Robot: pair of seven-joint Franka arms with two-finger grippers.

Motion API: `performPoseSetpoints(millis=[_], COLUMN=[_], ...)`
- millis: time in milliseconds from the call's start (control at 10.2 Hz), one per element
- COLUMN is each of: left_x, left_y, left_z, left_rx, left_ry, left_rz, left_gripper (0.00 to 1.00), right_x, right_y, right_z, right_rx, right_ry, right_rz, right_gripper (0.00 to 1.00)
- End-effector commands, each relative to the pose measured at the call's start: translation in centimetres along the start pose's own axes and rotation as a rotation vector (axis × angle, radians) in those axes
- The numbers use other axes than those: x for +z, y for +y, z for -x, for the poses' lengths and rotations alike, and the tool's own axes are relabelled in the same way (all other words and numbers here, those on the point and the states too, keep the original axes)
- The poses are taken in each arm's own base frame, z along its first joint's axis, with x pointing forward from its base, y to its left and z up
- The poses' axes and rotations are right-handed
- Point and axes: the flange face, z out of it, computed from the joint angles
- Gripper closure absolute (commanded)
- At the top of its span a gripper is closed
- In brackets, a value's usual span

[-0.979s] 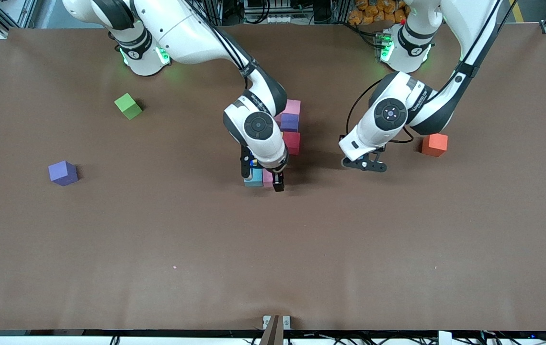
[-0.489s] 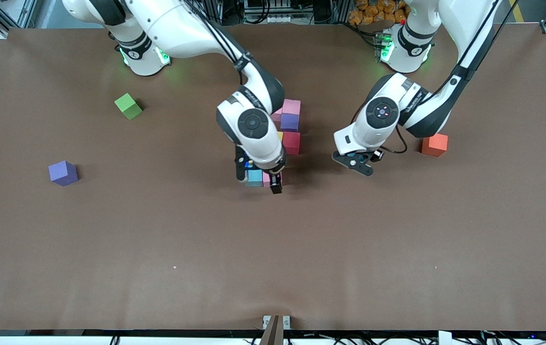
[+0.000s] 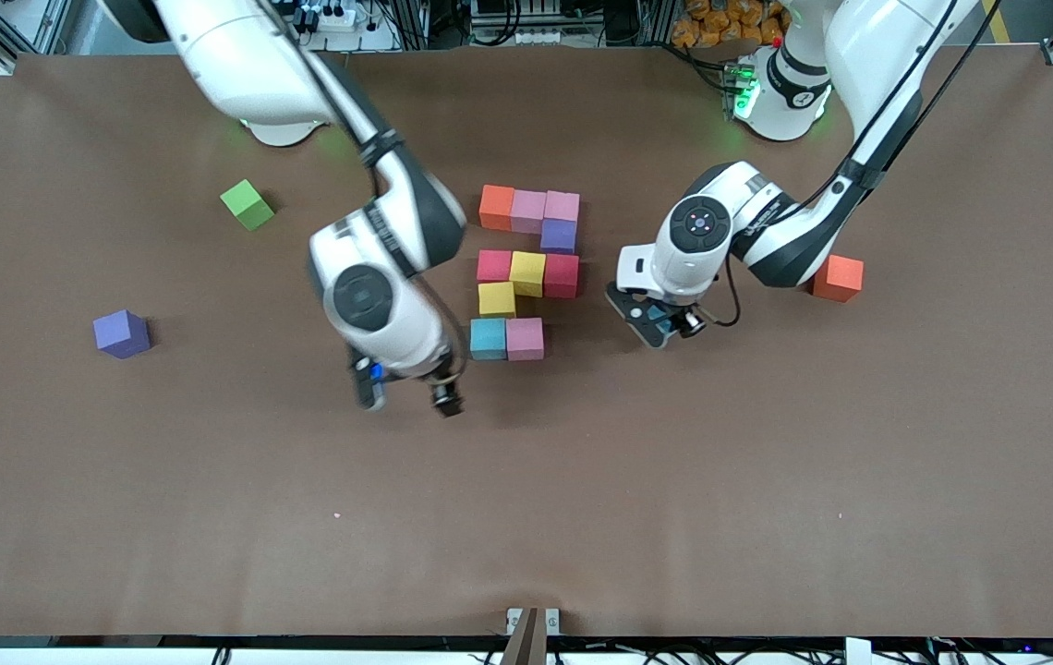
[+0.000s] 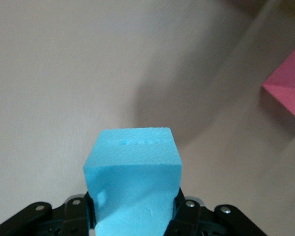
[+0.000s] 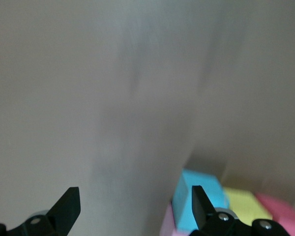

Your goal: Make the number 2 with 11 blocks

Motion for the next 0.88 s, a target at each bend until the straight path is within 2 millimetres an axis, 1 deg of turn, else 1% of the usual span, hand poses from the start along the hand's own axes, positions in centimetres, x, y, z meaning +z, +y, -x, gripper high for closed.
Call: performPoseSetpoints(millis=[0, 98, 196, 294, 391, 489, 587, 685, 783], left_x=[0.4, 0.7, 1.1, 0.9, 1.3, 1.9, 2.0, 2.0, 1.9], left_y=[0.5, 0.8, 1.3, 2.5, 2.7, 3.1, 3.2, 3.4, 3.7], left_z=[-2.7, -3.3, -4.1, -5.5, -5.9, -6.8, -8.0, -9.1, -9.9], left_rx=[0.146, 0.173, 0.206, 0.249, 0.254, 0.264, 0.306, 0.35, 0.357], left_ry=[0.021, 0.026, 0.031, 0.037, 0.034, 0.023, -0.032, -0.097, -0.114], left_rz=[0.002, 0.009, 0.018, 0.015, 0.013, 0.017, -0.01, -0.026, -0.027], left_gripper=[0.74, 0.74, 0.77, 0.79, 0.79, 0.79, 0.79, 0.79, 0.79], right_x=[-2.3, -2.9, -4.0, -4.7, -5.2, -5.7, -6.4, -7.1, -7.0], right_y=[-0.1, 0.0, 0.4, 1.5, 2.4, 3.6, 5.5, 7.8, 10.3], right_z=[-8.8, -13.2, -18.6, -22.7, -24.2, -25.9, -26.6, -26.2, -25.4], right_rx=[-0.115, -0.174, -0.251, -0.401, -0.5, -0.551, -0.622, -0.714, -0.784], right_ry=[-0.002, 0.003, 0.004, 0.0, 0.017, 0.02, 0.013, 0.014, 0.026], right_rz=[0.003, -0.005, -0.018, 0.001, 0.015, 0.02, 0.028, 0.025, 0.012], right_gripper=[0.0, 0.0, 0.0, 0.0, 0.0, 0.0, 0.0, 0.0, 0.0])
